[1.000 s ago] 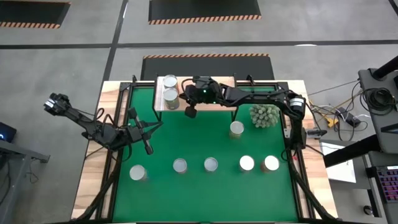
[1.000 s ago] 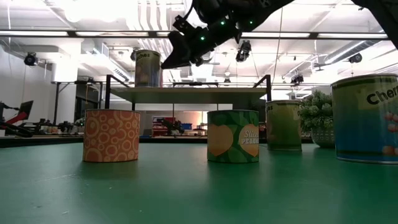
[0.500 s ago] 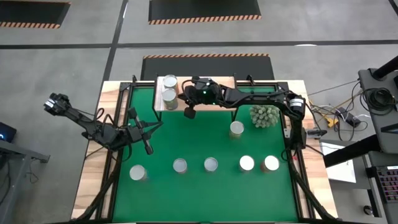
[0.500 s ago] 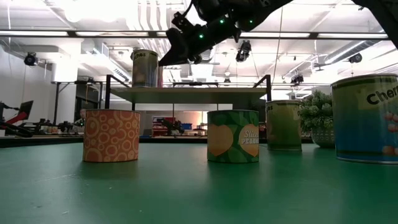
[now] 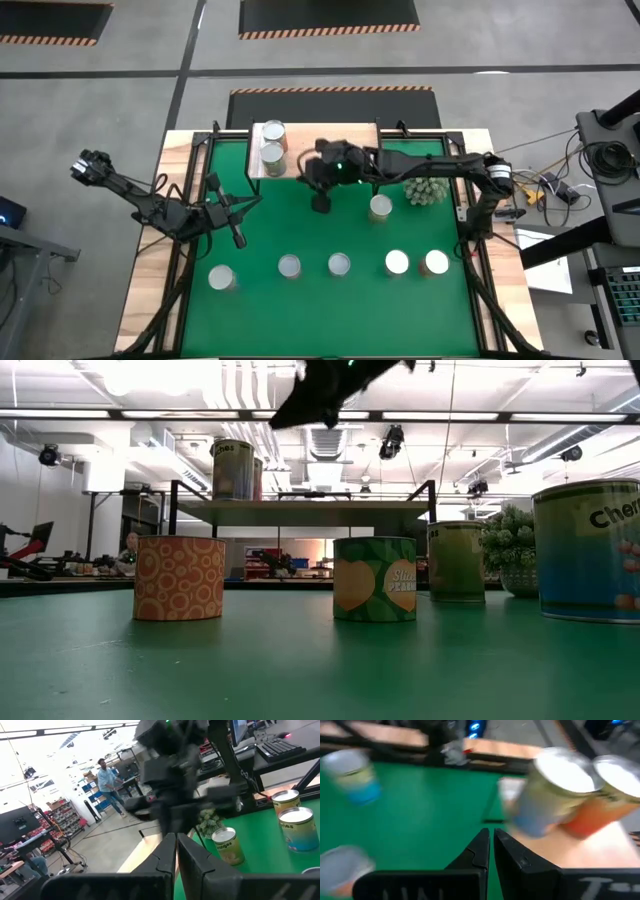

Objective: Pick and place cans onto a shelf
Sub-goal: Put the canned oranges on the shelf

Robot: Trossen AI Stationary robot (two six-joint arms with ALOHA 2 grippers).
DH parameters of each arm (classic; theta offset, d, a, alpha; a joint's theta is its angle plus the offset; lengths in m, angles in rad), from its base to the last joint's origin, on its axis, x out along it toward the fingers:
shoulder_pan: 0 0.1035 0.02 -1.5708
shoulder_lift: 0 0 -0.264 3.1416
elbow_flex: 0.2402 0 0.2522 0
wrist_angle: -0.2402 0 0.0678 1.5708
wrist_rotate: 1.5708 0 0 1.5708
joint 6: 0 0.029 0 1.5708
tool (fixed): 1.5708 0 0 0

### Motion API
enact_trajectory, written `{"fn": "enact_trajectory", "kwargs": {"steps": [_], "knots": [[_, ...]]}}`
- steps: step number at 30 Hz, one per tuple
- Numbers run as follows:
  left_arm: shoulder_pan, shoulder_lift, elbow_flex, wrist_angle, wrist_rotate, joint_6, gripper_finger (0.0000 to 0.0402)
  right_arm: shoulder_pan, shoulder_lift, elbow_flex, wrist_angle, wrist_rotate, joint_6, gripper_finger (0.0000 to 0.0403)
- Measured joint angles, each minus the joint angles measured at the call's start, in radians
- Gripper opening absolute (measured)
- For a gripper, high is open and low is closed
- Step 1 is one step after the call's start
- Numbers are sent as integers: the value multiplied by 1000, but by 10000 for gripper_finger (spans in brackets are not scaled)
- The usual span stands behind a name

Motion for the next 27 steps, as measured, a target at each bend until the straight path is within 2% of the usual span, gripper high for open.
{"fn": "enact_trajectory", "kwargs": {"steps": [4,11,14,17,23,27], "knots": [[0,0,0,0,0,-6,0,71,-42,0,-195,0,79,12],[0,0,0,0,0,-18,0,149,-78,-10,-609,2,360,12],[0,0,0,1,0,-18,0,168,-90,-60,-714,71,433,12],[0,0,0,1,0,-18,0,173,-114,-119,-773,136,475,12],[0,0,0,0,0,-19,0,165,-190,-239,-753,158,528,17],[0,0,0,0,0,-19,0,158,-249,-295,-751,159,593,49]]}}
